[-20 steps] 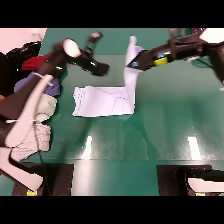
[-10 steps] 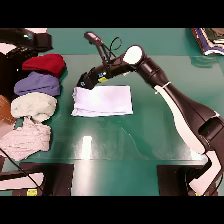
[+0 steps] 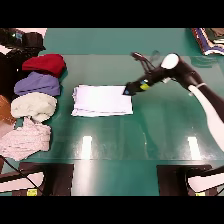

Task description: Fold the shirts.

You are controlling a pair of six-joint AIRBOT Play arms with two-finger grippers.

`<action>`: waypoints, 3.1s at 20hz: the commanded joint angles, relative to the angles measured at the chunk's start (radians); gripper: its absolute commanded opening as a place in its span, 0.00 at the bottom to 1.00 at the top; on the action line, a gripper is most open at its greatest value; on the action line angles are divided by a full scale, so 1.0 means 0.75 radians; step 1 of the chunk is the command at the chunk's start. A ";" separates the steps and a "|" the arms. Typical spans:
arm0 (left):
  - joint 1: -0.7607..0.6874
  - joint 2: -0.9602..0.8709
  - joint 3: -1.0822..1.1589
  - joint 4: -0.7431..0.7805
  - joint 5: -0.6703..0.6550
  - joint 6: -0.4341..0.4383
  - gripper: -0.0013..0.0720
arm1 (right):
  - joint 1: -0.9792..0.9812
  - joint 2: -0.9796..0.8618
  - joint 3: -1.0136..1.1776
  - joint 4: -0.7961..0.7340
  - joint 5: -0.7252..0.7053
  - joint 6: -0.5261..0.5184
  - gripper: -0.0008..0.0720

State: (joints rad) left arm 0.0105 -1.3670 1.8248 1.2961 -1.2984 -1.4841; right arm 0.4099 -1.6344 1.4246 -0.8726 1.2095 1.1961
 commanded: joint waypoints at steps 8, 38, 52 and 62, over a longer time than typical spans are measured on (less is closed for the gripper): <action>0.002 -0.001 0.001 -0.069 0.034 0.001 0.05 | -0.052 -0.288 -0.111 0.444 -0.086 0.015 0.91; -0.356 -0.003 0.000 -0.138 0.208 0.012 0.05 | -1.723 0.704 -0.878 0.251 -0.463 0.014 0.03; -0.356 -0.022 0.000 -0.132 0.145 -0.001 0.05 | -1.984 0.708 -0.579 -0.483 -0.046 0.026 0.78; -0.356 -0.022 0.001 -0.133 0.211 -0.002 0.05 | -1.086 0.707 -0.462 -0.018 0.061 0.025 0.58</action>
State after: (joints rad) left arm -0.2554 -1.3834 1.8248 1.1961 -1.1545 -1.4849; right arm -0.6075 -1.1042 1.0672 -0.9321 1.2369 1.2140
